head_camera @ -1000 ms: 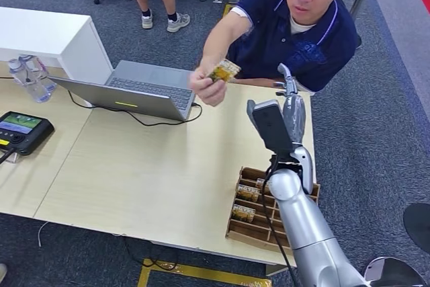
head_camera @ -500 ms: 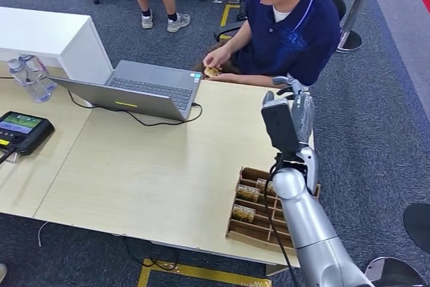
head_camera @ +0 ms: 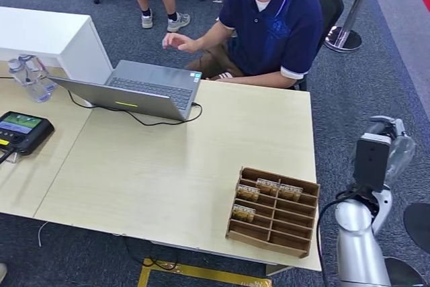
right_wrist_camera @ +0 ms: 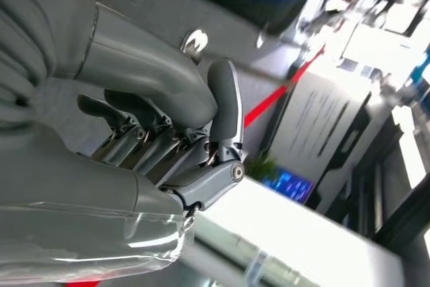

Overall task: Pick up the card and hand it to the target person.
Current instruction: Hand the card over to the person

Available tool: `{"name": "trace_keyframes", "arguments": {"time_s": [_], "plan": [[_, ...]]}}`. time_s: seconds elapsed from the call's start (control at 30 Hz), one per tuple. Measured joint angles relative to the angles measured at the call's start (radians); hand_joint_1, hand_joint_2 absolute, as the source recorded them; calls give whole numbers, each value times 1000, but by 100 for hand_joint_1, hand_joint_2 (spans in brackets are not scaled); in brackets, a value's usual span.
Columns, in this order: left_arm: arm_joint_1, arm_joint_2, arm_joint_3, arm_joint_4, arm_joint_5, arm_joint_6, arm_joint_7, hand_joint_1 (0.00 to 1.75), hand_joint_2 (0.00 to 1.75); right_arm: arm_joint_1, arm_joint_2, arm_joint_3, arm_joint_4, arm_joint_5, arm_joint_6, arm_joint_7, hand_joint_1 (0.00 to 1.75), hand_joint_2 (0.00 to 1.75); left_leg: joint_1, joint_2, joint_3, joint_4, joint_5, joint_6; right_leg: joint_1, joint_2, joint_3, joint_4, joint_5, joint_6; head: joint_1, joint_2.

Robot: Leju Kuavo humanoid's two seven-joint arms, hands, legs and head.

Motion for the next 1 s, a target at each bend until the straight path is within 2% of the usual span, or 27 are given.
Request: {"name": "trace_keyframes", "arguments": {"time_s": [0.17,0.37,0.47,0.5,0.57,0.63,0.73,0.83,0.9,1.0], "plan": [[0,-4,0,2,6,0,-4,0,0,59,-41,-185,63,-30,30,-13,175,175,0,0,0,0,0,0,0,0,0,0,0,0,0,0],[-1,-6,0,4,6,0,0,0,0,72,-92,-342,286,-52,69,-2,173,175,0,0,0,0,-1,0,0,0,0,0,0,0,0,0],[-2,-7,0,4,6,0,1,0,0,60,-122,-409,507,-54,132,37,167,175,1,-2,1,0,-1,0,1,-2,1,-1,-1,0,0,0],[-2,-7,0,4,6,0,-1,0,0,60,-130,-431,604,-58,158,56,160,175,1,-3,1,0,-1,0,1,-3,1,-1,-1,0,0,0],[-1,-7,0,4,6,-1,-6,0,0,80,-138,-468,785,-69,216,114,129,175,1,-5,0,0,-1,0,1,-5,2,-1,-2,0,0,0],[-1,-7,0,4,3,-2,-13,0,0,117,-134,-497,921,-91,282,182,89,175,1,-6,-1,-1,-1,0,1,-6,1,-1,-3,-2,0,0],[0,-7,0,4,-2,-3,-22,0,0,167,-118,-539,1052,-140,363,273,59,175,2,-6,0,-1,-2,-2,2,-6,1,0,-4,-3,0,0],[-1,-7,0,4,-6,-4,-25,0,0,199,-94,-590,1131,-185,390,360,10,175,3,-5,0,-2,-3,-3,3,-5,1,0,-5,-3,0,0],[-1,-7,0,4,-9,-4,-27,0,0,210,-76,-612,1163,-184,386,400,0,175,3,-4,0,-2,-3,-3,3,-4,1,0,-5,-3,0,0],[-1,-7,0,4,-14,-4,-31,0,0,216,-57,-619,1190,-144,371,421,0,175,3,-3,1,-2,-3,-3,3,-2,1,0,-5,-3,0,0]]}}
